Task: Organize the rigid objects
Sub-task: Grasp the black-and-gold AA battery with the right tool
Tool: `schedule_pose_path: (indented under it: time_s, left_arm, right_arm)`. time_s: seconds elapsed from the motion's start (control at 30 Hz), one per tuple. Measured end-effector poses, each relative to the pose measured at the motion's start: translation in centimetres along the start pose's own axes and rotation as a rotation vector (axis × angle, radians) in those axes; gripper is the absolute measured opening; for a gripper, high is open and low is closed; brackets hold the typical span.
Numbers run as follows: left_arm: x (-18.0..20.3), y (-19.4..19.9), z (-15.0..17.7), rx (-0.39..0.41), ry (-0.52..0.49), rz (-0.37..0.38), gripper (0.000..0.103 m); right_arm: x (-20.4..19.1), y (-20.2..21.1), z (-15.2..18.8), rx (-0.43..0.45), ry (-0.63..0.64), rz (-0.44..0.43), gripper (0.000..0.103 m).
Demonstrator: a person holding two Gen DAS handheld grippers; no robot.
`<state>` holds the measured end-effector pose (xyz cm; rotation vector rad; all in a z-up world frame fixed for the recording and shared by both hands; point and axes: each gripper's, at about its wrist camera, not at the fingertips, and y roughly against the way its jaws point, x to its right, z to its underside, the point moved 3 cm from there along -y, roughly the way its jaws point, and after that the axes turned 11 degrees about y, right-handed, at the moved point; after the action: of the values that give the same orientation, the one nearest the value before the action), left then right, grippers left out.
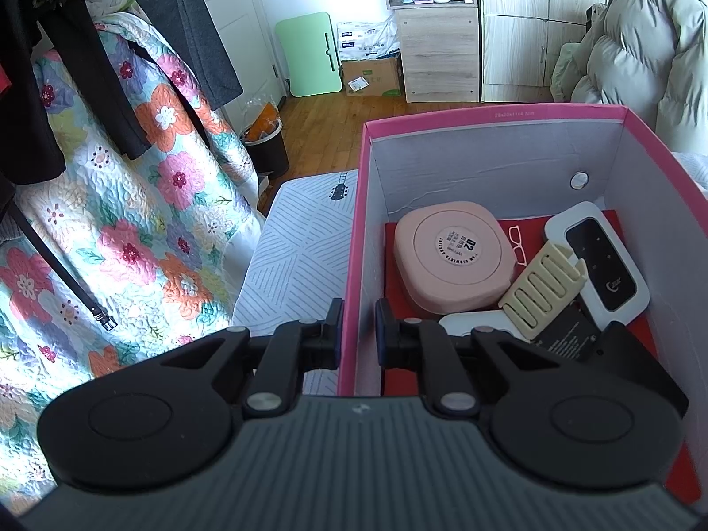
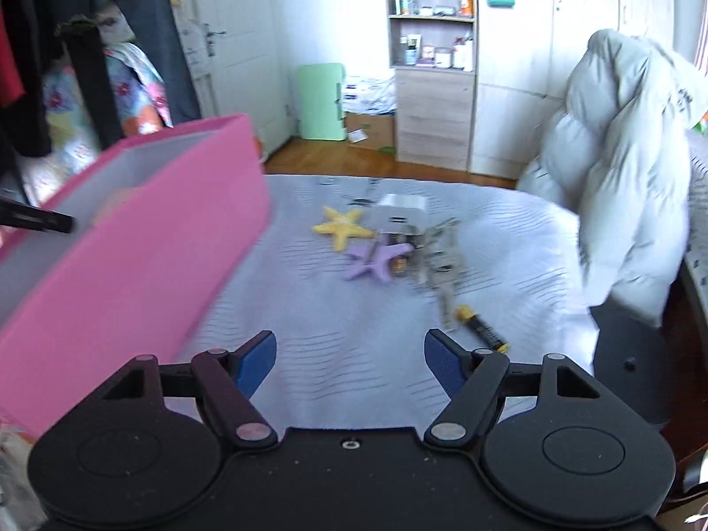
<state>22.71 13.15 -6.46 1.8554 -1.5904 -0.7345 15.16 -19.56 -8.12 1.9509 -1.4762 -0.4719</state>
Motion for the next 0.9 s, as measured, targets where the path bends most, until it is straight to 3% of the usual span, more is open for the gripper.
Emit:
schedule_pose_path:
  time_s: [0.27,0.37,0.5,0.7,0.9]
  left_arm:
    - [-0.3,0.0,0.0,0.000,0.003,0.000,0.012]
    - [-0.2,-0.1,0.0,-0.002,0.005,-0.002,0.012]
    - [0.0,-0.2,0.0,-0.001,-0.004,-0.010,0.012]
    - [0.0,-0.2,0.0,0.000,-0.008,-0.013,0.012]
    - [-0.3,-0.3,0.0,-0.001,0.002,-0.005,0.012]
  right_arm:
    - [3.8,-1.9,-0.2,0.027,-0.047,0.075,0.076]
    - [4.4,-3.0,-0.2,-0.025,-0.001,0.110,0.075]
    - [4.9,-3.4,0.2,-0.039,-0.035,0.115,0.062]
    - [3.2,-2.2,0.7,-0.060,0.050,0.091,0.025]
    - [3.7,-2.3,0.7,-0.056,-0.027,0.080,0.023]
